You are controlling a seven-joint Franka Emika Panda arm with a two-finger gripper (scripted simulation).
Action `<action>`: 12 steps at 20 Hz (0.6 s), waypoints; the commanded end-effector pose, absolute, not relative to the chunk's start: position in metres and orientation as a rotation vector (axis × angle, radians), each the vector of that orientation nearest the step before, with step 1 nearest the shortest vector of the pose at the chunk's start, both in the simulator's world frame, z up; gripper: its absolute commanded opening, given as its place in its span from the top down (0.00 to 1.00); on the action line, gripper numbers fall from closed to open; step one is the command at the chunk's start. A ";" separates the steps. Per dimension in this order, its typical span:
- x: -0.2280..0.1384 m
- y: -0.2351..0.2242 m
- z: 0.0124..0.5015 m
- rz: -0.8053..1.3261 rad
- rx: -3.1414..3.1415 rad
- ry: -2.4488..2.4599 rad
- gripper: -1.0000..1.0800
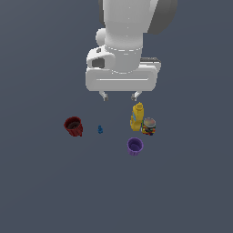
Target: Pick up a designated object from a clutter of objects.
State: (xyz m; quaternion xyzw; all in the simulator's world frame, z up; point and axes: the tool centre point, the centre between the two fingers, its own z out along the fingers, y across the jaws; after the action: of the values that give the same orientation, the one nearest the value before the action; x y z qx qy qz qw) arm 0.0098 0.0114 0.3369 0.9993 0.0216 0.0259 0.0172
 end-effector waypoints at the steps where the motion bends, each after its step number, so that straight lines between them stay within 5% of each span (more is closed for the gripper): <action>1: 0.010 0.011 0.337 0.080 3.105 0.067 0.38; 12: 0.014 0.011 0.338 0.097 3.118 0.031 0.38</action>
State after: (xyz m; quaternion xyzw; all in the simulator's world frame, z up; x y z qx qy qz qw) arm 0.0136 0.0111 0.3384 0.9994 0.0103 0.0312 0.0108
